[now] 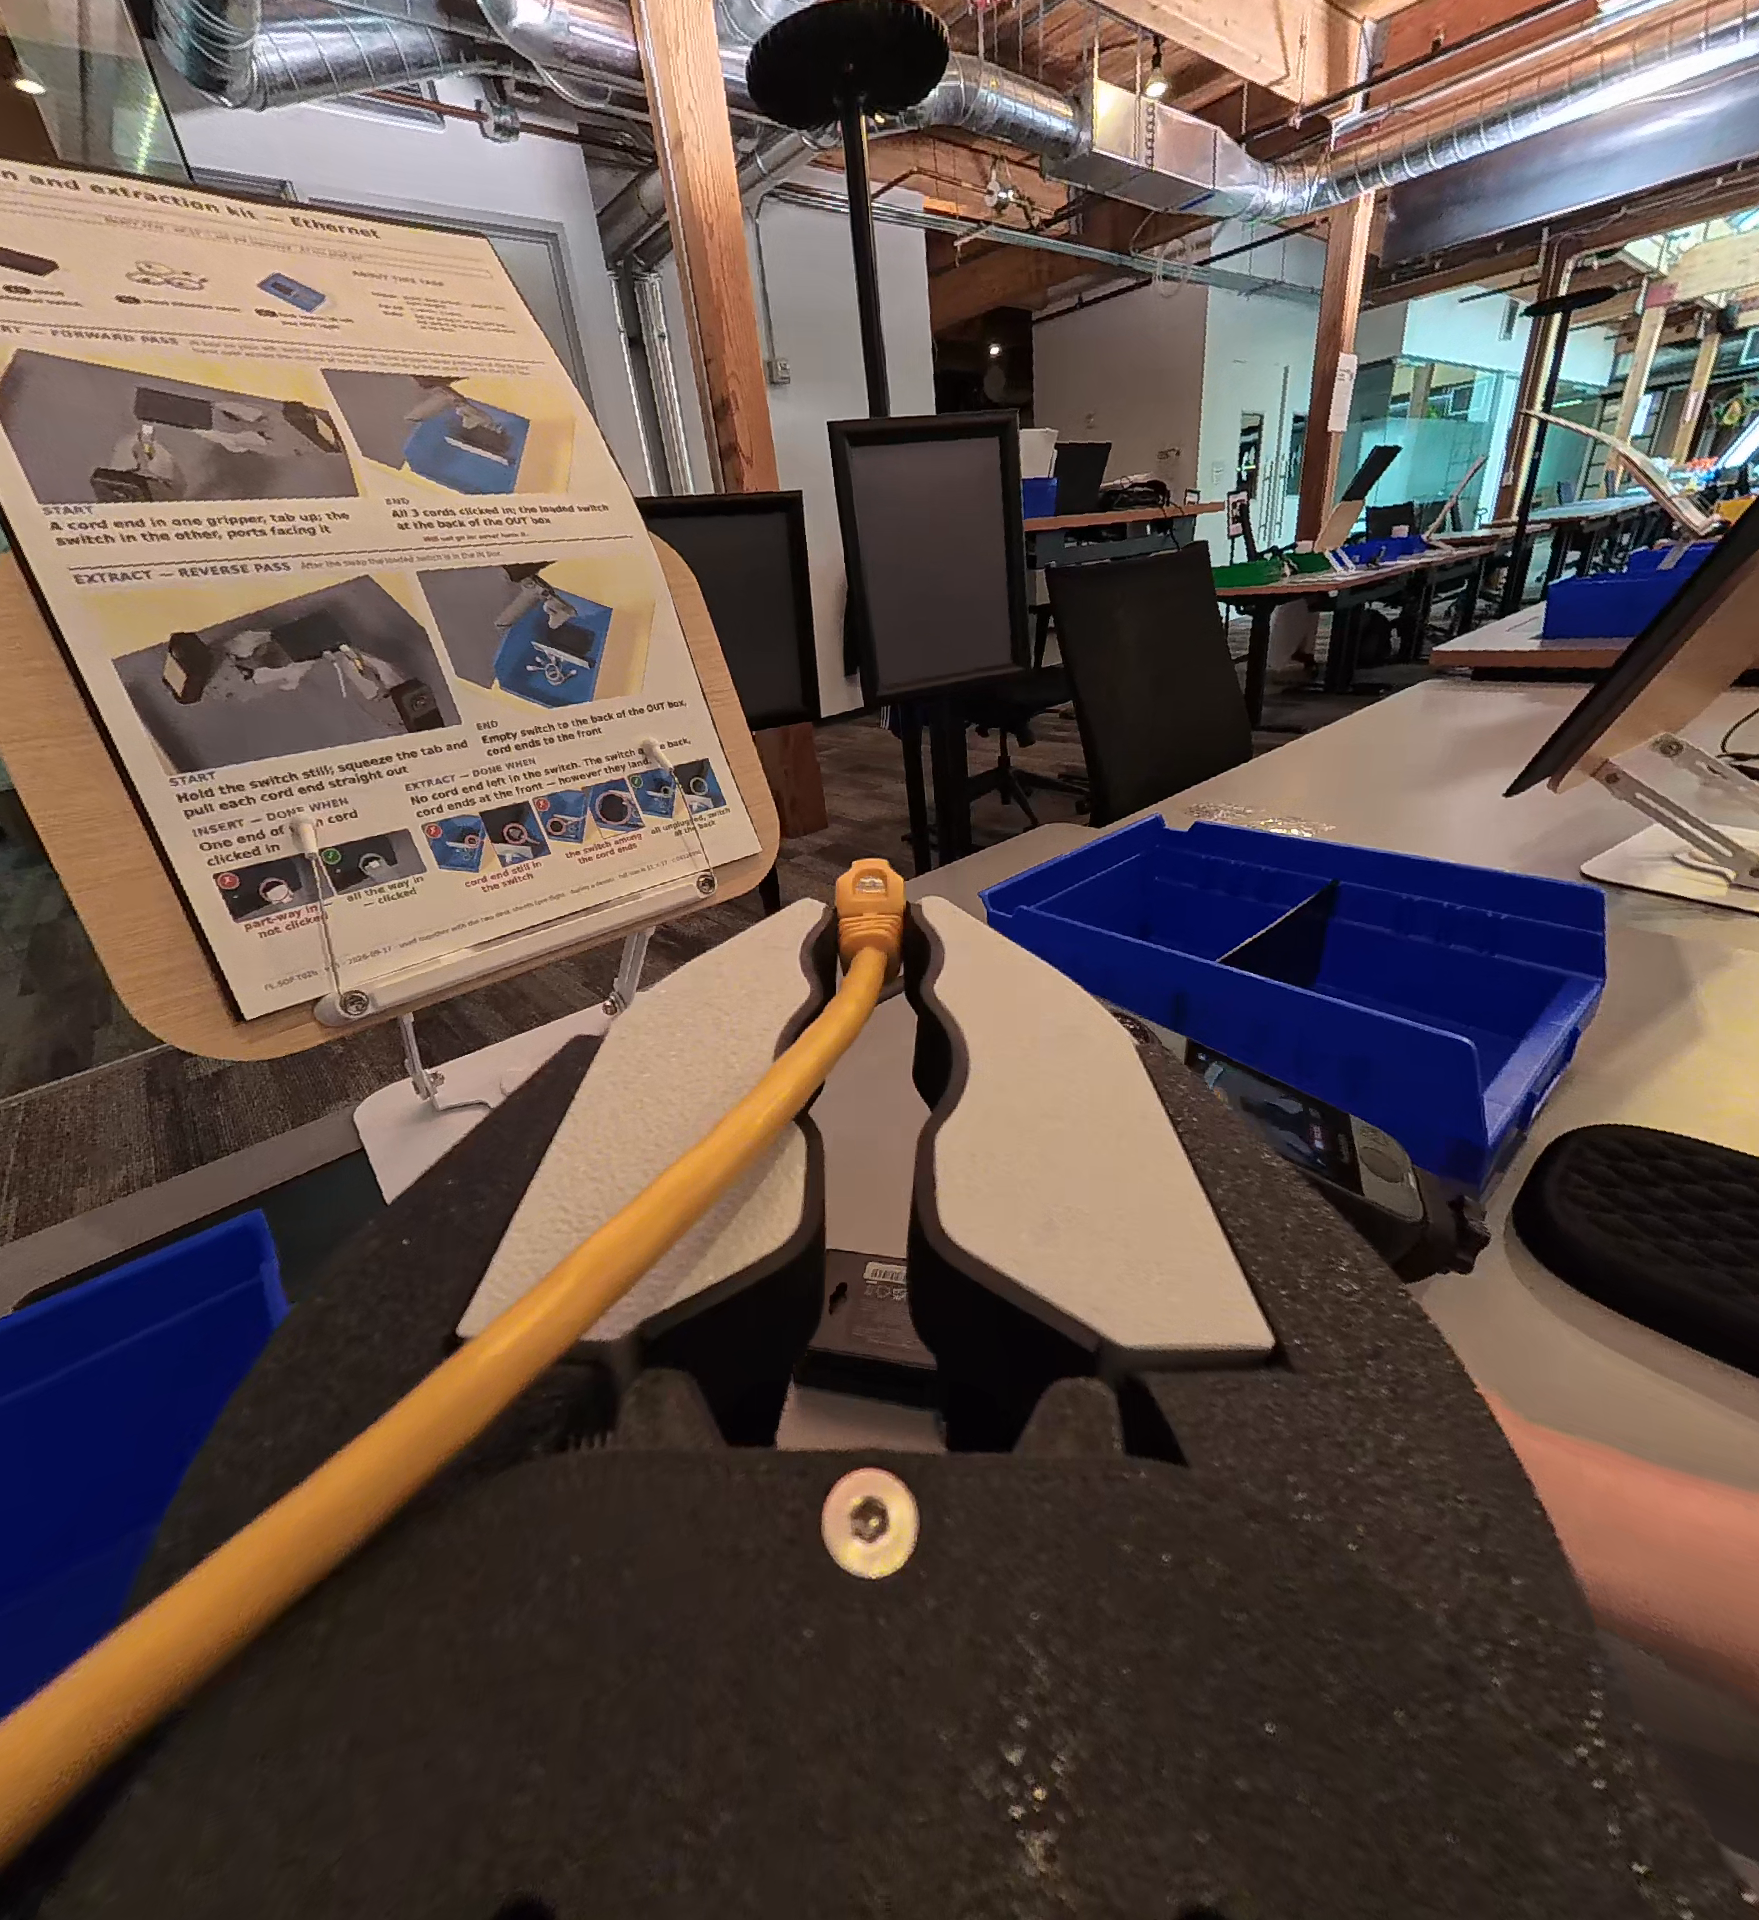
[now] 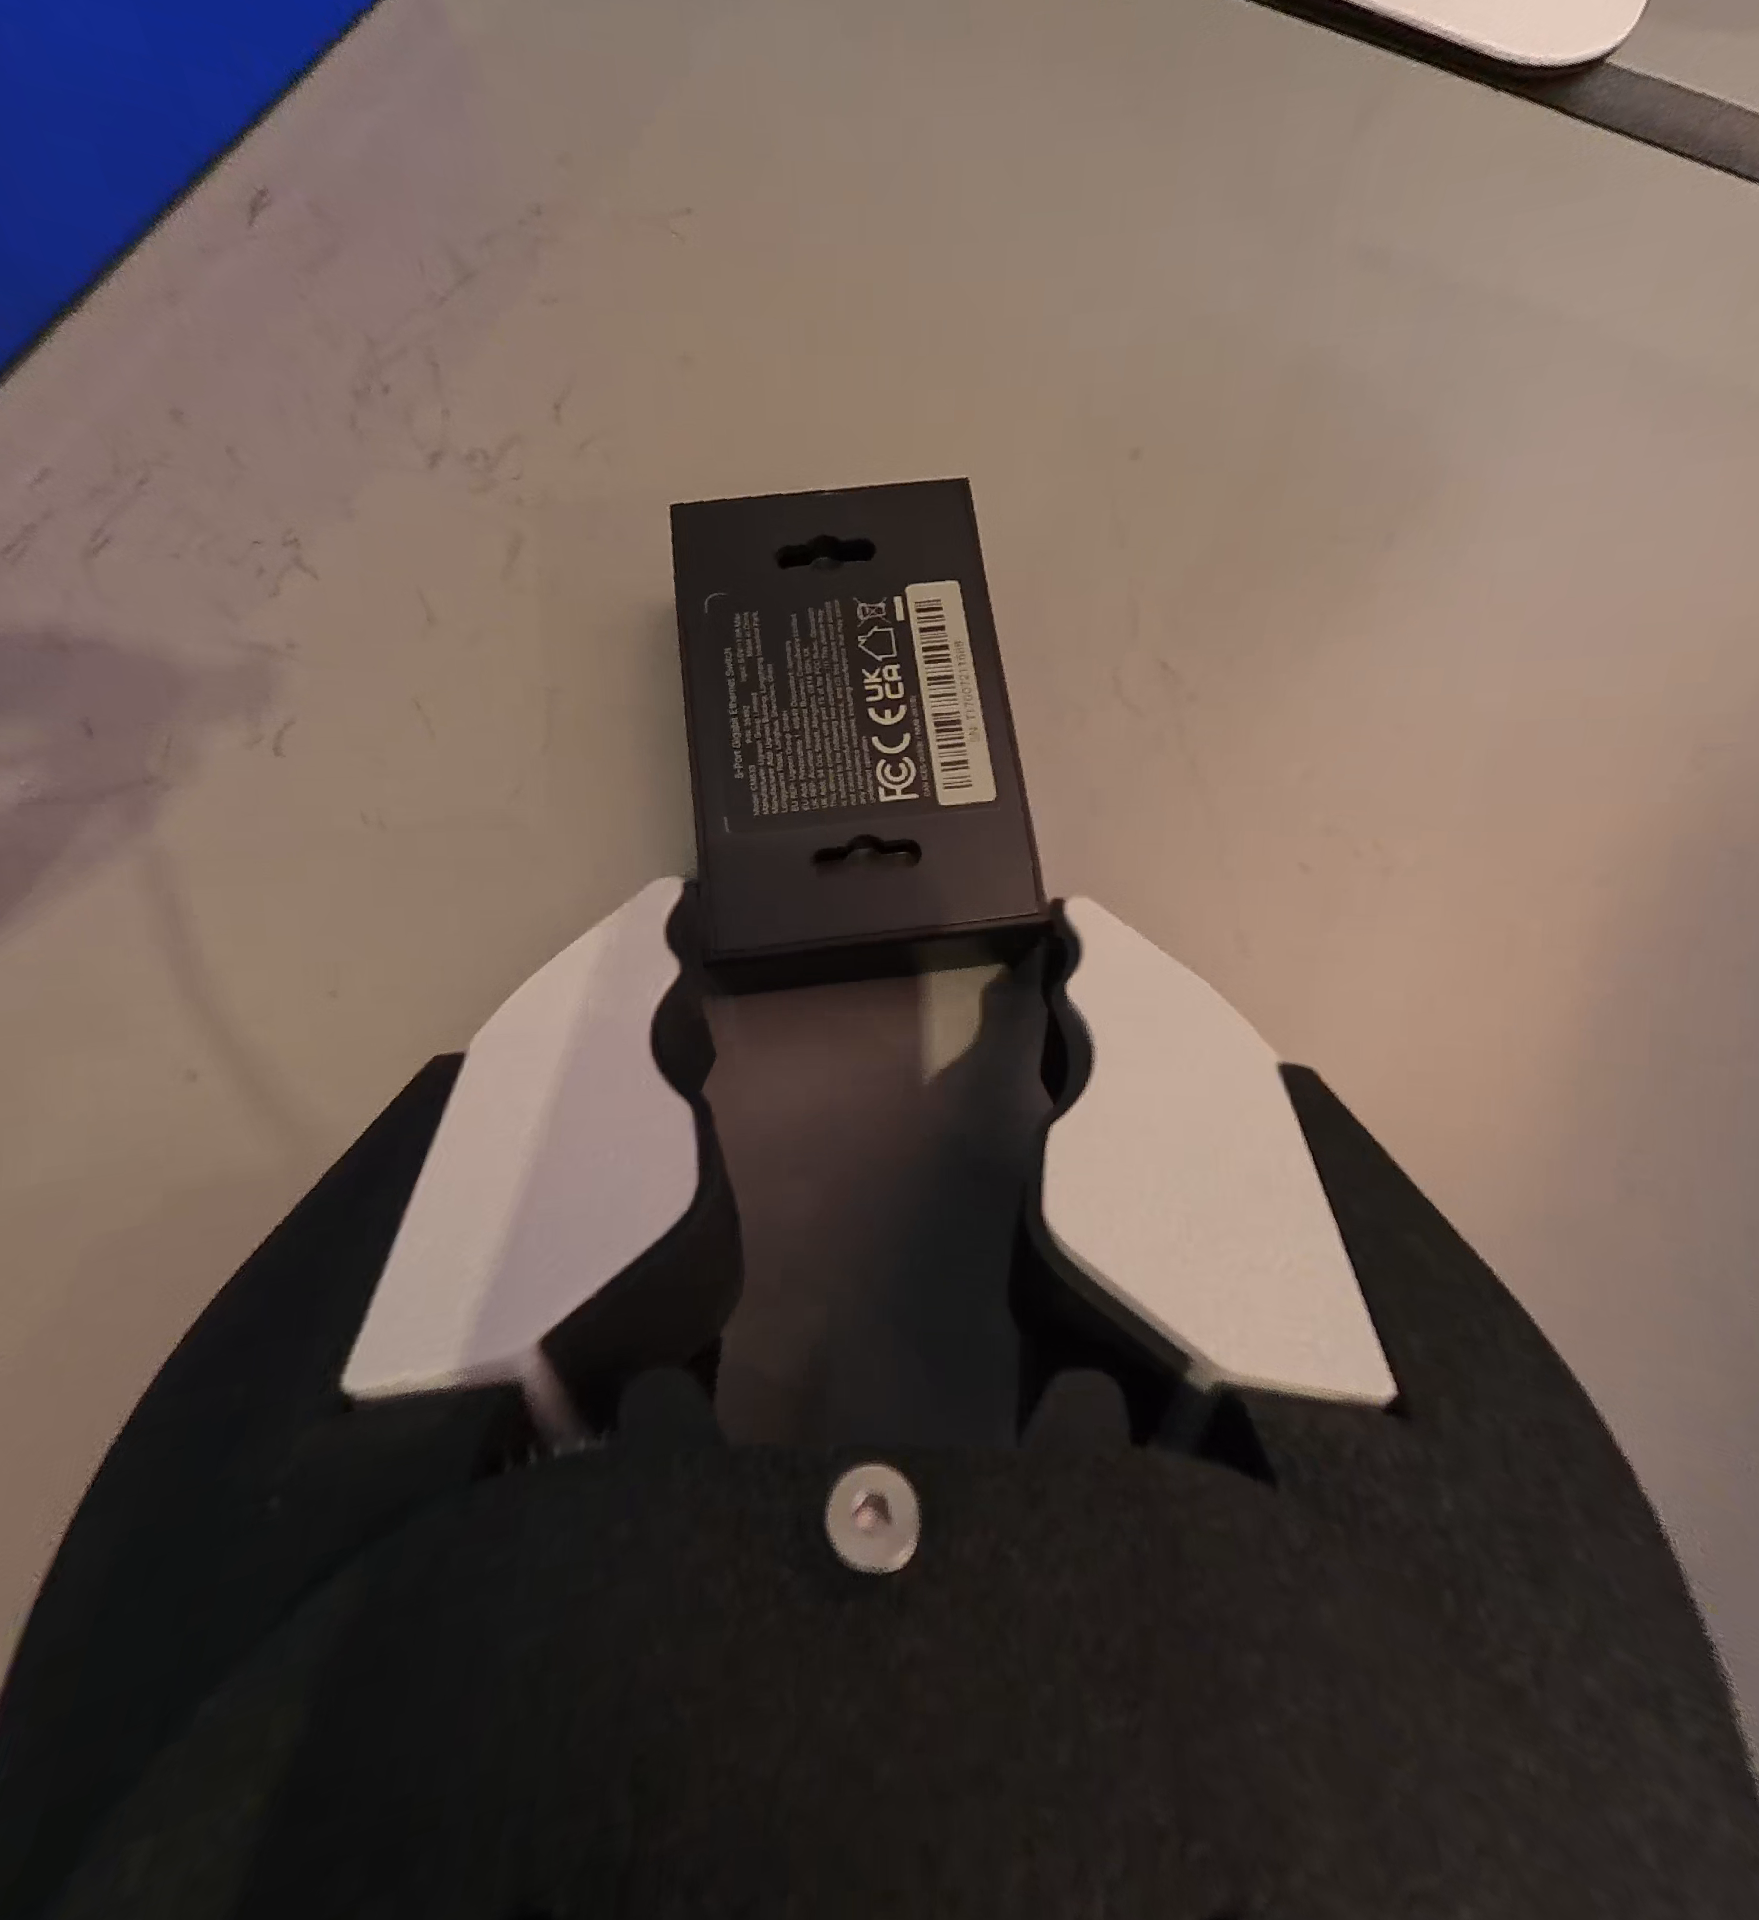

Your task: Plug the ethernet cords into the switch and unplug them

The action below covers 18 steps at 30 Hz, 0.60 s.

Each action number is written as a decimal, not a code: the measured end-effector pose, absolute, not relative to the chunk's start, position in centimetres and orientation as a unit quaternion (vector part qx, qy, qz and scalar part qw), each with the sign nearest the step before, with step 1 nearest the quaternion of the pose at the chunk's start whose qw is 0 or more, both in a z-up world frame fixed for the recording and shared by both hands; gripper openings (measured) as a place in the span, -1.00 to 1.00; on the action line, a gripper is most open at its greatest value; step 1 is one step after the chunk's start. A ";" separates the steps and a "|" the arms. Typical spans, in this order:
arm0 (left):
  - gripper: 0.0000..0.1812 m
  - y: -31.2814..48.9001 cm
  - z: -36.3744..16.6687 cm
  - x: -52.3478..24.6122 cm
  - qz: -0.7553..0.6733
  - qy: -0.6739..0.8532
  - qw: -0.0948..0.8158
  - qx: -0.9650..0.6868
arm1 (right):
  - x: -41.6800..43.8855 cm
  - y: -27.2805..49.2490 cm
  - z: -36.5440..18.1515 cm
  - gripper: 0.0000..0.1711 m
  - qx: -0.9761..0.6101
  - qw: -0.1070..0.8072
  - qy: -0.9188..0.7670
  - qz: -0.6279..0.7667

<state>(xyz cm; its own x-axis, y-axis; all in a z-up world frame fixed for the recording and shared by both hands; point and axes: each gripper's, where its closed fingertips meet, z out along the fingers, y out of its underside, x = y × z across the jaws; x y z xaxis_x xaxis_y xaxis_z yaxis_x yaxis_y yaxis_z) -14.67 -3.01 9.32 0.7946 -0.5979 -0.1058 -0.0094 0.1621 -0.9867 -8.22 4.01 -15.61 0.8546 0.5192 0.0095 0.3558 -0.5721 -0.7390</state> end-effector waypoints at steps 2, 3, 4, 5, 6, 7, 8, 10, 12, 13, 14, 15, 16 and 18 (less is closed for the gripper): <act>-0.87 -3.0 9.3 -14.7 -0.206 0.246 0.721 -0.614 | -8.2 4.0 -15.6 -0.30 -0.880 0.390 -0.249 0.105; -0.87 -3.0 9.3 -14.7 -0.207 0.246 0.721 -0.614 | -8.3 4.0 -15.6 -0.30 -0.880 0.390 -0.250 0.106; -0.87 -3.0 9.2 -14.7 -0.209 0.245 0.719 -0.615 | -8.3 4.0 -15.6 -0.30 -0.879 0.391 -0.253 0.106; -0.87 -2.9 9.1 -14.7 -0.209 0.245 0.718 -0.617 | -8.4 4.0 -15.5 -0.30 -0.876 0.394 -0.257 0.105; -0.87 -2.8 9.1 -14.8 -0.210 0.244 0.717 -0.618 | -8.4 4.1 -15.3 -0.30 -0.872 0.401 -0.262 0.104; -0.87 -2.8 9.0 -14.8 -0.210 0.244 0.716 -0.619 | -8.4 4.1 -15.1 -0.30 -0.868 0.408 -0.266 0.101; -0.87 -2.7 8.9 -14.8 -0.210 0.245 0.715 -0.621 | -8.5 4.1 -15.0 -0.31 -0.864 0.411 -0.271 0.100; -0.87 -2.7 8.7 -14.8 -0.210 0.244 0.713 -0.623 | -8.6 4.1 -14.9 -0.31 -0.861 0.412 -0.279 0.103; -0.87 -2.6 8.6 -14.8 -0.210 0.244 0.710 -0.626 | -8.7 4.0 -14.9 -0.31 -0.861 0.407 -0.280 0.120; -0.87 -2.5 8.5 -14.8 -0.209 0.244 0.709 -0.628 | -8.9 3.9 -14.9 -0.31 -0.860 0.404 -0.281 0.135; -0.87 -2.4 8.3 -14.8 -0.208 0.245 0.706 -0.631 | -9.0 3.8 -14.9 -0.31 -0.860 0.400 -0.280 0.151; -0.87 -2.3 8.2 -14.7 -0.208 0.245 0.704 -0.633 | -9.1 3.7 -14.8 -0.30 -0.860 0.396 -0.276 0.168; -0.87 -2.3 8.1 -14.7 -0.207 0.245 0.702 -0.636 | -9.2 3.5 -14.7 -0.31 -0.859 0.391 -0.272 0.189; -0.87 -2.1 7.8 -14.7 -0.207 0.245 0.699 -0.639 | -9.2 3.5 -14.4 -0.30 -0.856 0.387 -0.260 0.224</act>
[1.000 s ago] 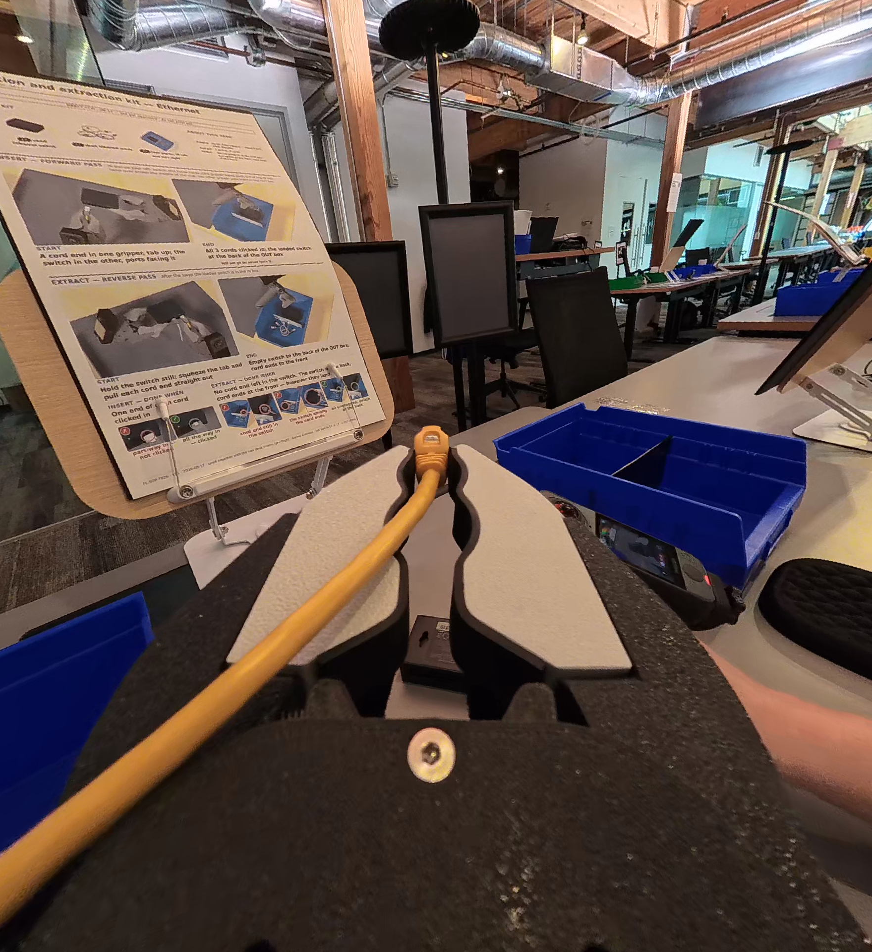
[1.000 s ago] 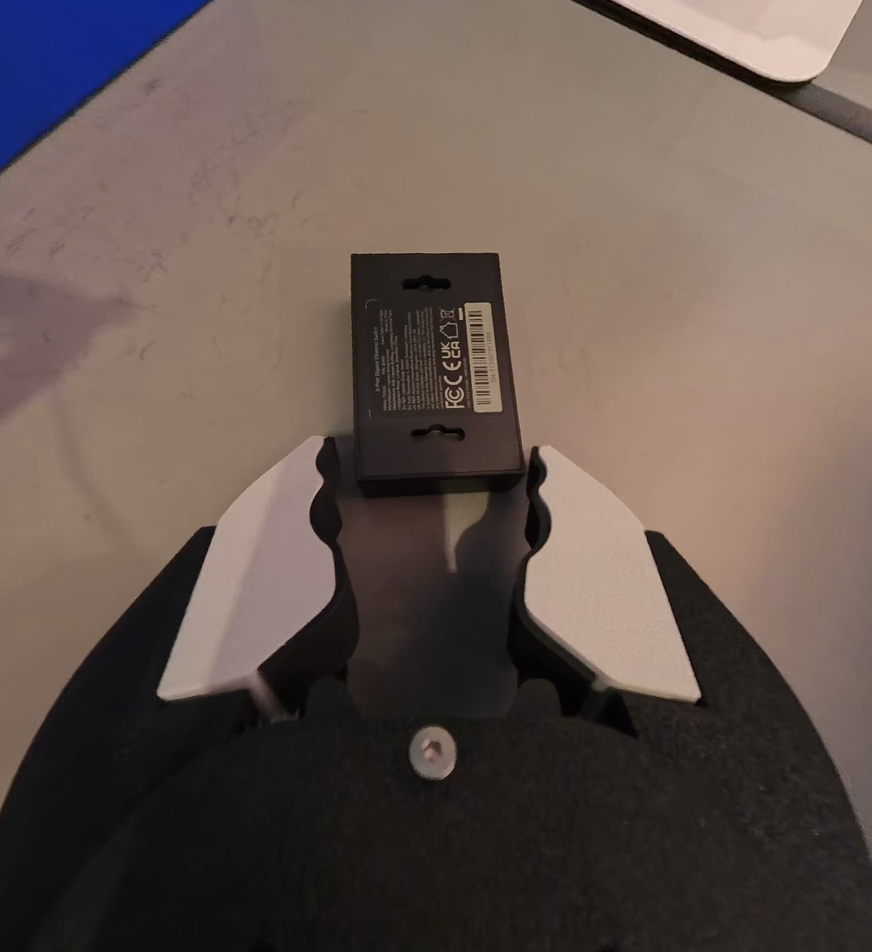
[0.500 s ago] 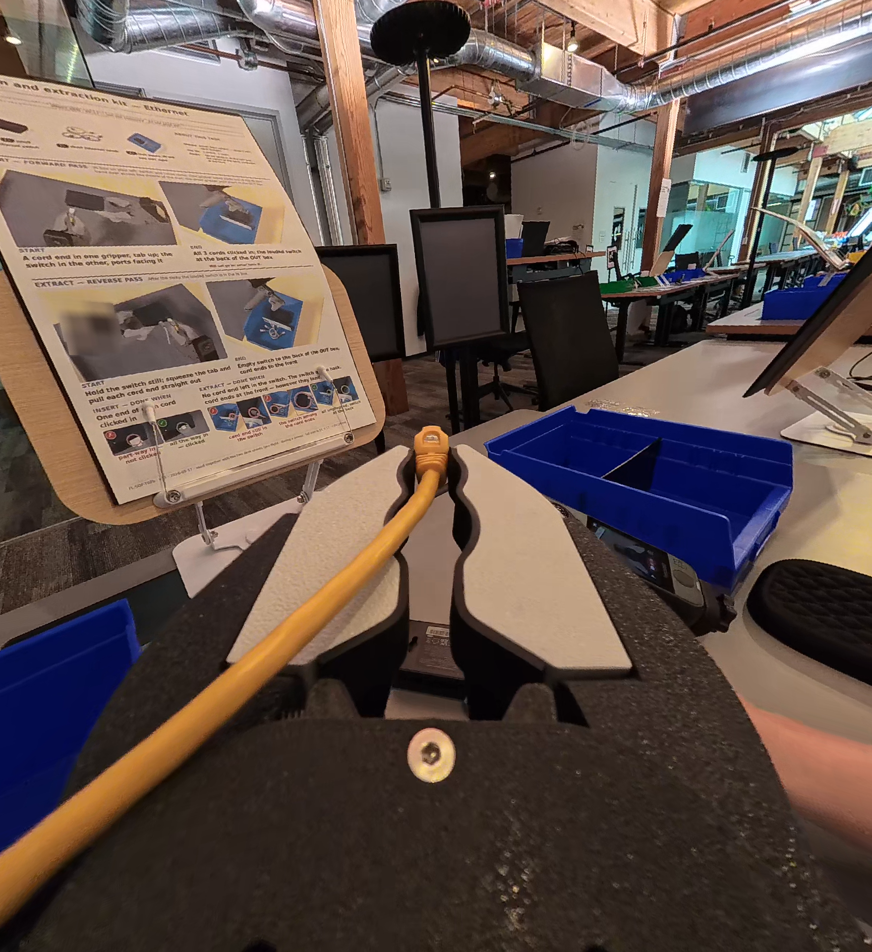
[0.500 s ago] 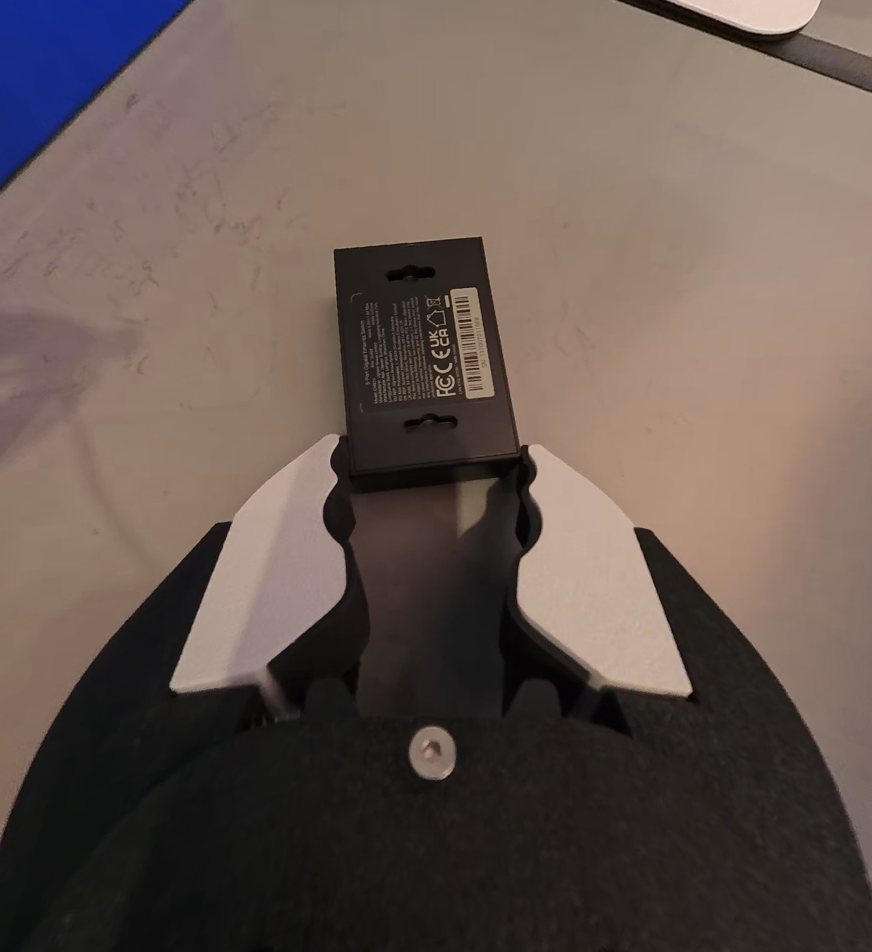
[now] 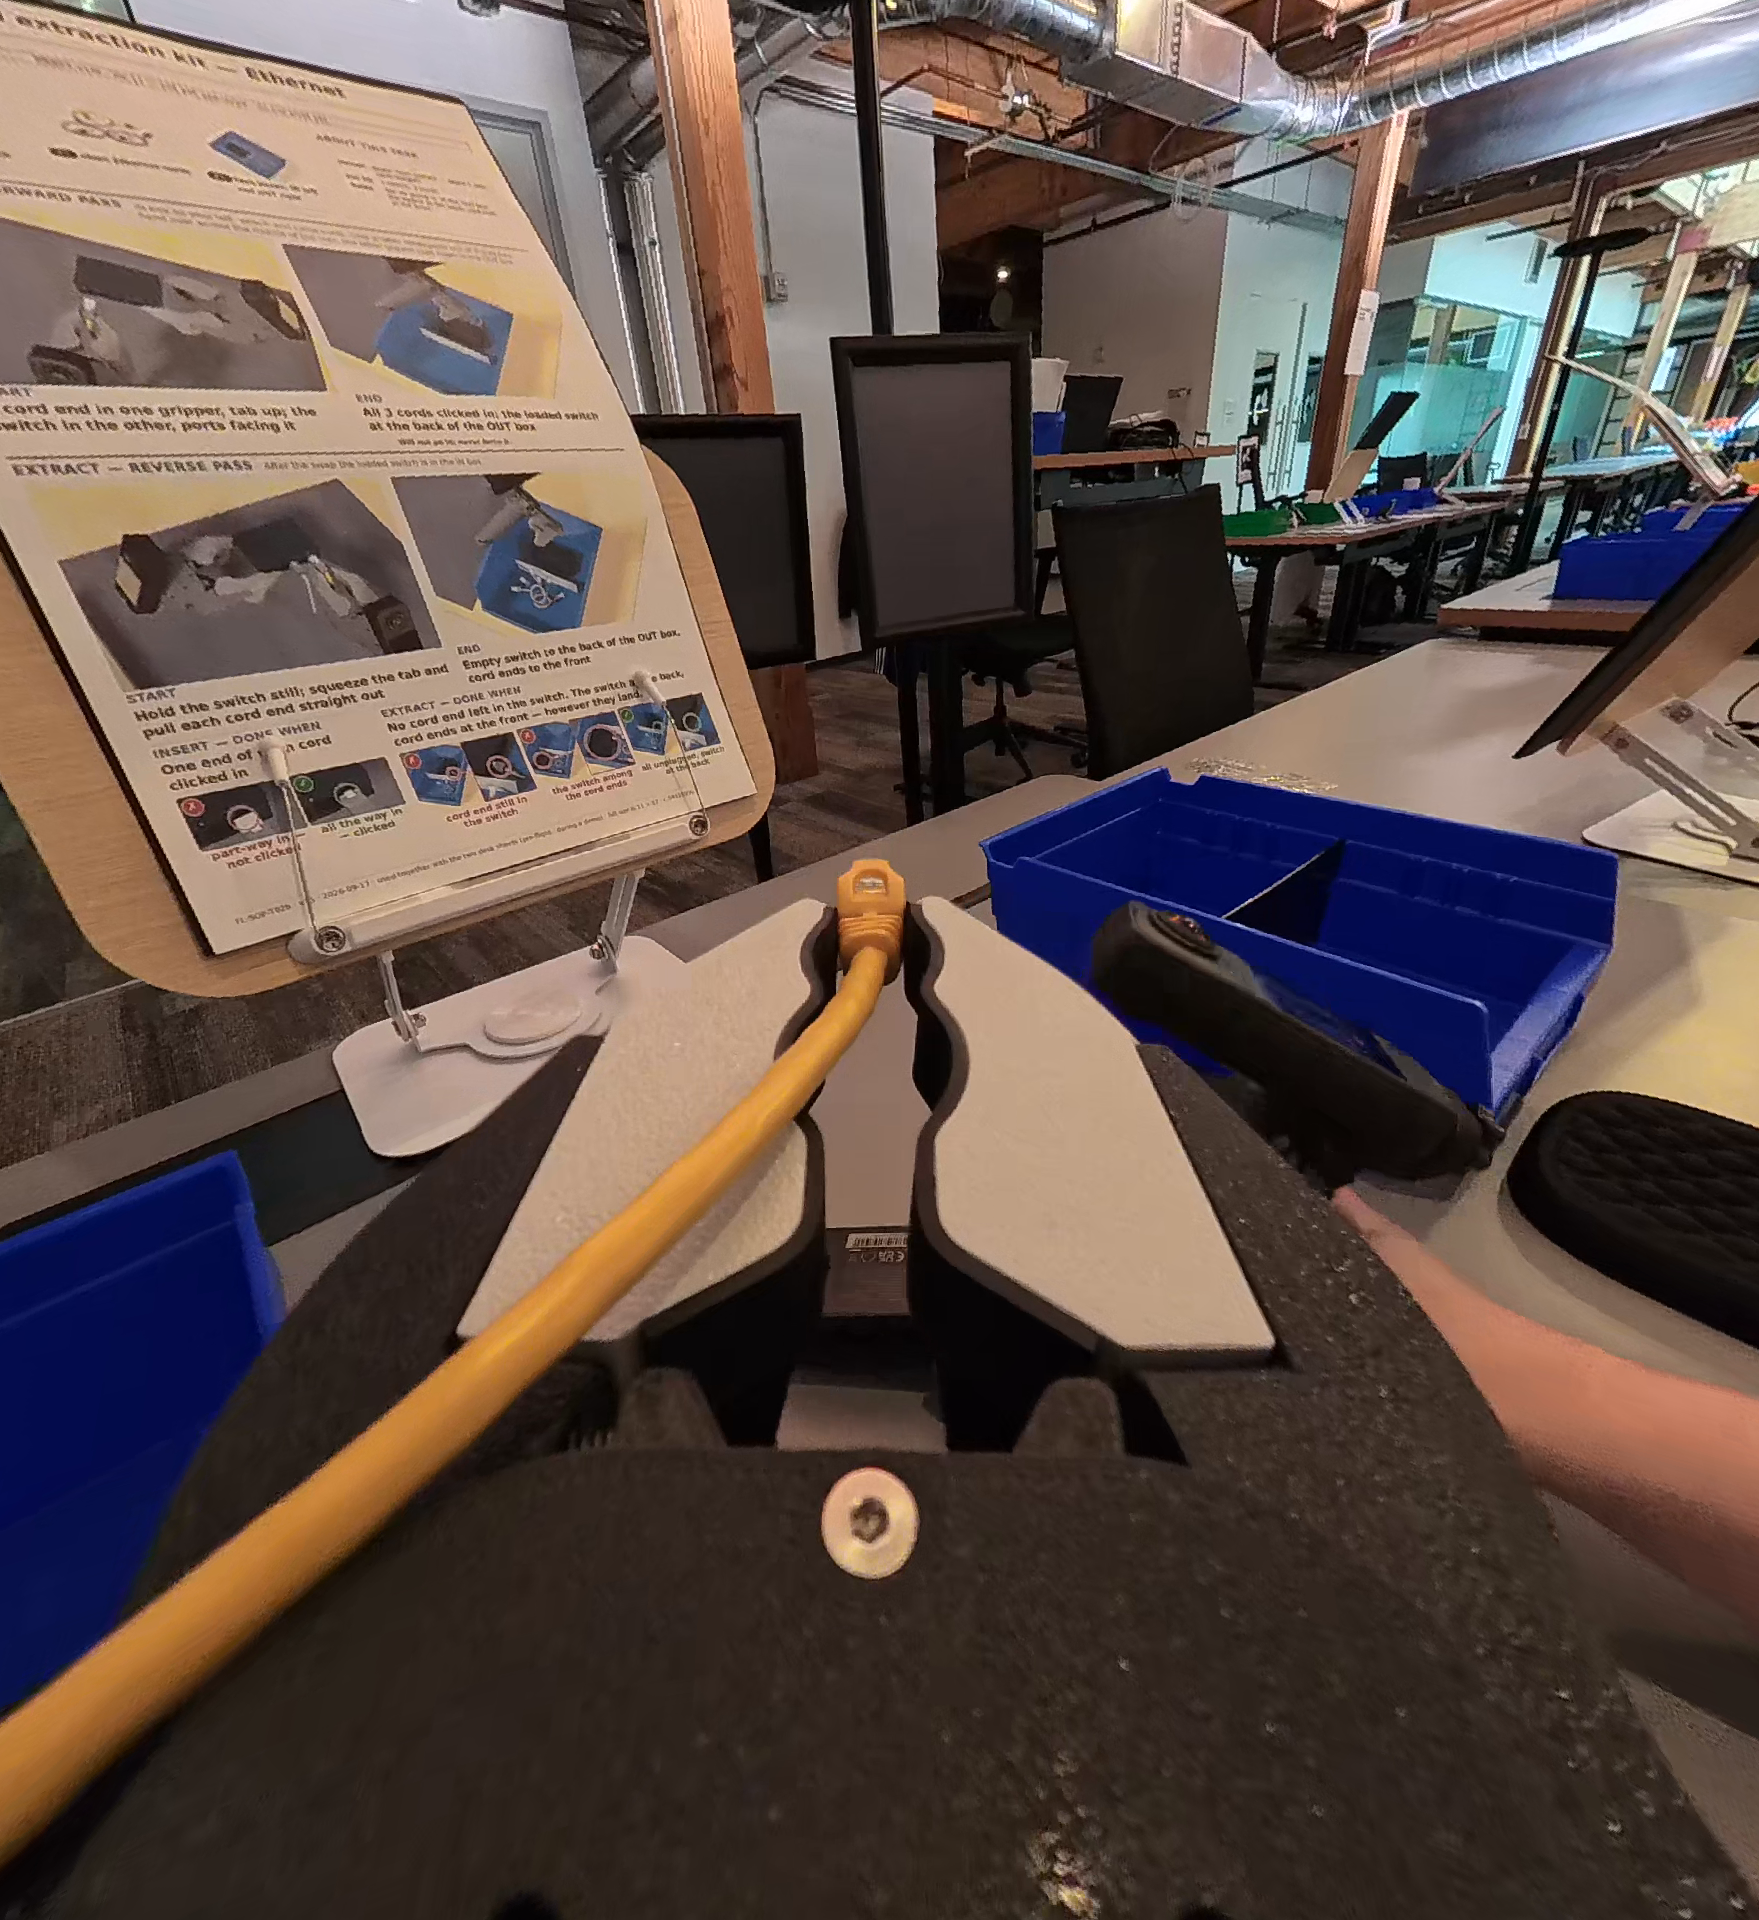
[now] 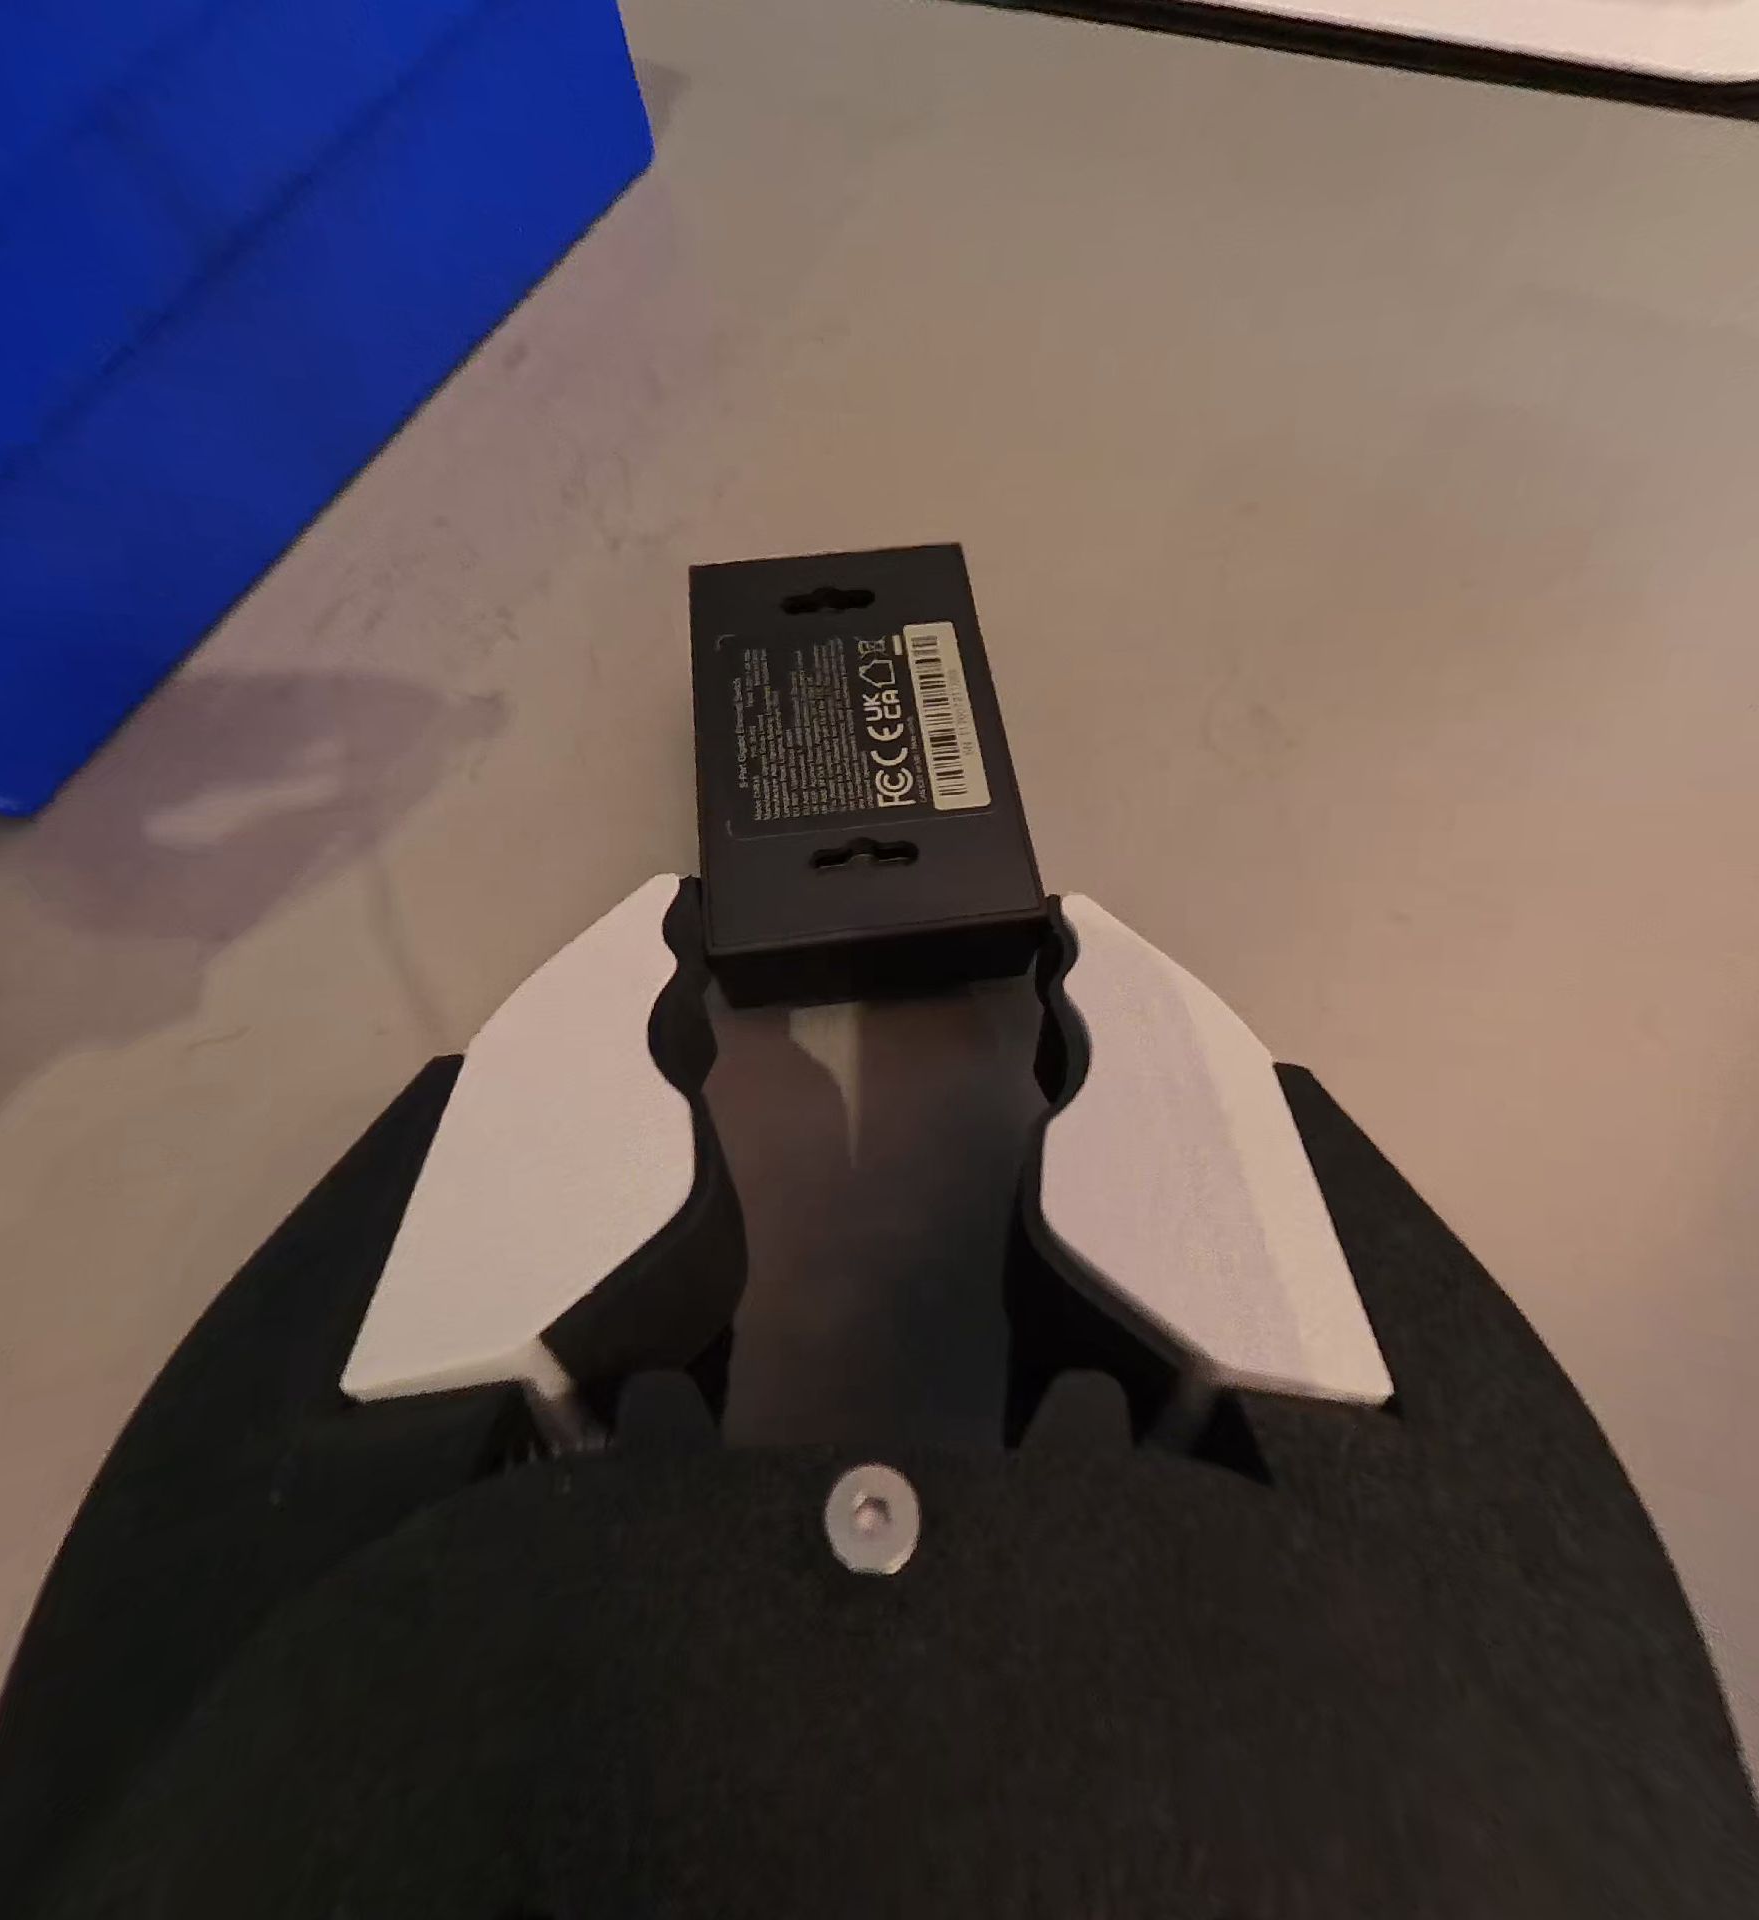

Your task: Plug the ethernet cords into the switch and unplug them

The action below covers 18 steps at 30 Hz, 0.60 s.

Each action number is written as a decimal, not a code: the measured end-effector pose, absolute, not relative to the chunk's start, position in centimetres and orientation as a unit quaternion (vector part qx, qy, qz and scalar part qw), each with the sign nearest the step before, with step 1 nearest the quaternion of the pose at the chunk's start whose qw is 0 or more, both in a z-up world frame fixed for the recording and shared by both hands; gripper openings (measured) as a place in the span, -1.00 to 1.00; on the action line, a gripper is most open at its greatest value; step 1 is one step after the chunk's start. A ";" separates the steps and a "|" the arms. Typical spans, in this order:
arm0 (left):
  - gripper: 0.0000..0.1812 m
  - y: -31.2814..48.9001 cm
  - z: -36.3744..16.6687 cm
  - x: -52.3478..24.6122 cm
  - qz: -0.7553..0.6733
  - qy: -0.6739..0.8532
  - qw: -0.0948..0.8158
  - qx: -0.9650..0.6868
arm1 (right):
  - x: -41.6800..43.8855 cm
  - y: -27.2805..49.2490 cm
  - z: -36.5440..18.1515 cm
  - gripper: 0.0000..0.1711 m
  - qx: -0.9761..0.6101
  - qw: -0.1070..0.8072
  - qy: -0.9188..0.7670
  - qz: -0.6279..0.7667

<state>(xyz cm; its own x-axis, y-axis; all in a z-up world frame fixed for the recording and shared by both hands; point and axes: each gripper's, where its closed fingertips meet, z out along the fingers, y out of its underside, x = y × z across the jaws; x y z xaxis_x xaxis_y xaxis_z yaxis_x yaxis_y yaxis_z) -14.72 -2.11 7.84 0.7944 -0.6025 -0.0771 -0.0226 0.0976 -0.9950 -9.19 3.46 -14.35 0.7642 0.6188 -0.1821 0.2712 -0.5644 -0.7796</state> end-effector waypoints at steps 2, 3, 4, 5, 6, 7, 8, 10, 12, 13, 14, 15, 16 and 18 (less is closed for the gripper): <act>-0.87 -2.0 7.7 -14.7 -0.207 0.245 0.696 -0.642 | -9.0 3.4 -14.1 -0.31 -0.851 0.384 -0.255 0.250; -0.87 -1.9 7.5 -14.6 -0.205 0.245 0.695 -0.644 | -8.9 3.4 -13.8 -0.31 -0.848 0.386 -0.253 0.261; -0.87 -1.9 7.4 -14.6 -0.203 0.246 0.694 -0.646 | -8.7 3.4 -13.6 -0.31 -0.846 0.386 -0.252 0.269; -0.87 -1.8 7.3 -14.6 -0.202 0.247 0.692 -0.647 | -8.5 3.4 -13.3 -0.31 -0.843 0.386 -0.254 0.276; -0.87 -1.7 7.2 -14.6 -0.202 0.246 0.691 -0.649 | -8.4 3.3 -13.0 -0.31 -0.839 0.386 -0.256 0.285; -0.87 -1.7 7.1 -14.6 -0.201 0.246 0.689 -0.651 | -8.3 3.2 -12.5 -0.31 -0.833 0.390 -0.256 0.296; -0.87 -1.6 7.0 -14.6 -0.200 0.246 0.688 -0.653 | -8.1 3.2 -11.9 -0.31 -0.830 0.394 -0.253 0.304; -0.87 -1.4 6.7 -14.6 -0.197 0.245 0.685 -0.658 | -7.8 2.9 -10.2 -0.31 -0.815 0.402 -0.256 0.330; -0.87 -1.3 6.5 -14.6 -0.195 0.246 0.681 -0.662 | -7.5 2.6 -8.2 -0.31 -0.803 0.407 -0.254 0.353; -0.87 -1.2 6.4 -14.6 -0.194 0.246 0.679 -0.664 | -7.3 2.4 -7.2 -0.31 -0.796 0.410 -0.257 0.363; -0.87 -1.1 6.2 -14.5 -0.193 0.247 0.678 -0.666 | -7.1 2.2 -6.3 -0.31 -0.790 0.410 -0.259 0.375; -0.87 -1.0 6.0 -14.4 -0.192 0.248 0.675 -0.668 | -6.9 2.0 -5.4 -0.31 -0.783 0.411 -0.260 0.388; -0.87 -1.0 5.9 -14.3 -0.191 0.250 0.672 -0.670 | -6.7 1.8 -4.5 -0.31 -0.774 0.414 -0.263 0.401; -0.87 -0.9 5.6 -14.0 -0.189 0.253 0.669 -0.673 | -6.1 1.5 -3.2 -0.31 -0.763 0.419 -0.259 0.419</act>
